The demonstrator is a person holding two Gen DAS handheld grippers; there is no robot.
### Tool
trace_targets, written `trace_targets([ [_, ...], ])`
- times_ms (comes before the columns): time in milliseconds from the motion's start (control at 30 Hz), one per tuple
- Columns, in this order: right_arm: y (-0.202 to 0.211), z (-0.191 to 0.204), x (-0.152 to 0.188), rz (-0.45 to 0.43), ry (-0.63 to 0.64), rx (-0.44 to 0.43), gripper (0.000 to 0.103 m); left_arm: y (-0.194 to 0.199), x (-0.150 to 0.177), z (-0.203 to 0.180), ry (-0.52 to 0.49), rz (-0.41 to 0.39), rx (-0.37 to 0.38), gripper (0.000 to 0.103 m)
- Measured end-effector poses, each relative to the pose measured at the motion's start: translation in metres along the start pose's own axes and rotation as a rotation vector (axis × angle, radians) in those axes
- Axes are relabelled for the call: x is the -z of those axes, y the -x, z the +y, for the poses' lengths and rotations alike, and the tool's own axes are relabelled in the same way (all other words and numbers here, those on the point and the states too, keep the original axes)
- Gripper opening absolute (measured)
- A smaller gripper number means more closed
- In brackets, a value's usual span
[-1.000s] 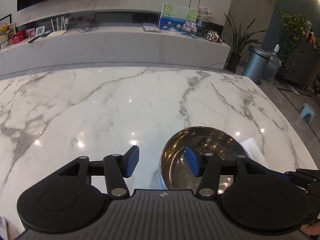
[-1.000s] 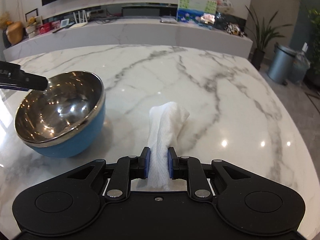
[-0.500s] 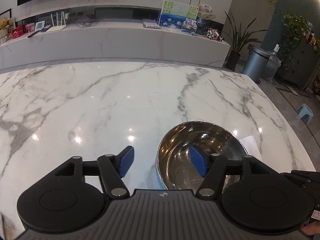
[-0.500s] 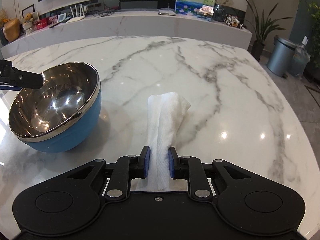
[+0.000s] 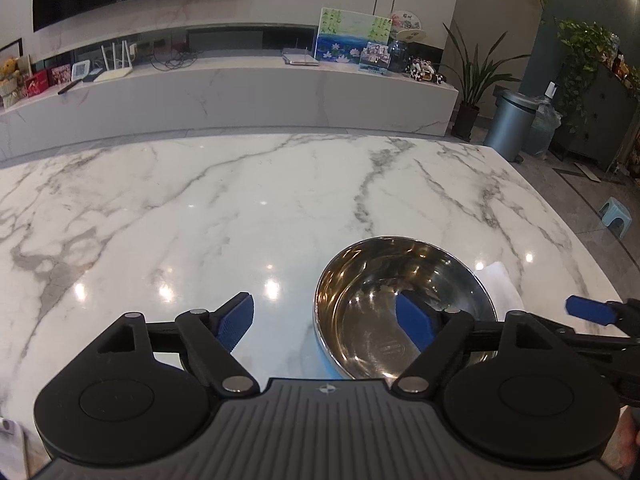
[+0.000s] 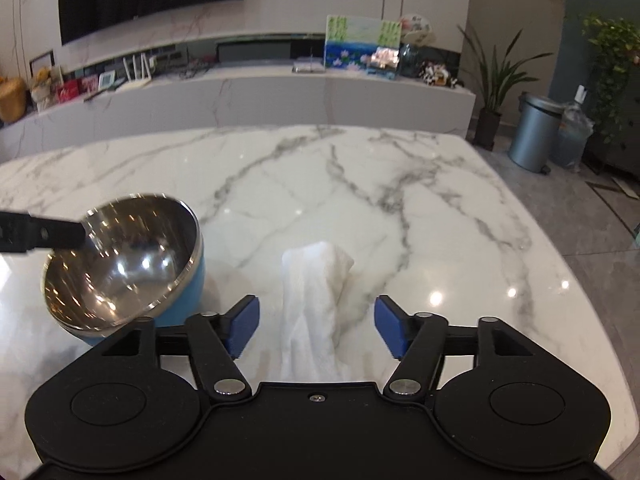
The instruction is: Clean bowl
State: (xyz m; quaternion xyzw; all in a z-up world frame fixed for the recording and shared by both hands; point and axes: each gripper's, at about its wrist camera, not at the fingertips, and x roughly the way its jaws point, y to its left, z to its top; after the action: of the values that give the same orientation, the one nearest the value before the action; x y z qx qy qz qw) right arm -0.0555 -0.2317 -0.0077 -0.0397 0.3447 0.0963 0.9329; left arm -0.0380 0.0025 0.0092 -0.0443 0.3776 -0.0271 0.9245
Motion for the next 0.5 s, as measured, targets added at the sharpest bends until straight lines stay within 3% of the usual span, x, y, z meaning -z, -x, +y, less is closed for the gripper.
trace_targets([
  [200, 0.017, 0.004, 0.005, -0.007, -0.034, -0.008, 0.093, 0.016, 0.008, 0.000, 0.007, -0.035, -0.019, 0.078],
  [333, 0.025, 0.010, 0.011, -0.001, -0.037, -0.016, 0.093, 0.026, 0.020, -0.001, 0.025, -0.036, -0.033, 0.078],
  [500, 0.036, 0.019, 0.018, -0.007, -0.024, -0.031, 0.093, 0.035, 0.033, -0.007, -0.021, -0.082, -0.089, 0.078],
])
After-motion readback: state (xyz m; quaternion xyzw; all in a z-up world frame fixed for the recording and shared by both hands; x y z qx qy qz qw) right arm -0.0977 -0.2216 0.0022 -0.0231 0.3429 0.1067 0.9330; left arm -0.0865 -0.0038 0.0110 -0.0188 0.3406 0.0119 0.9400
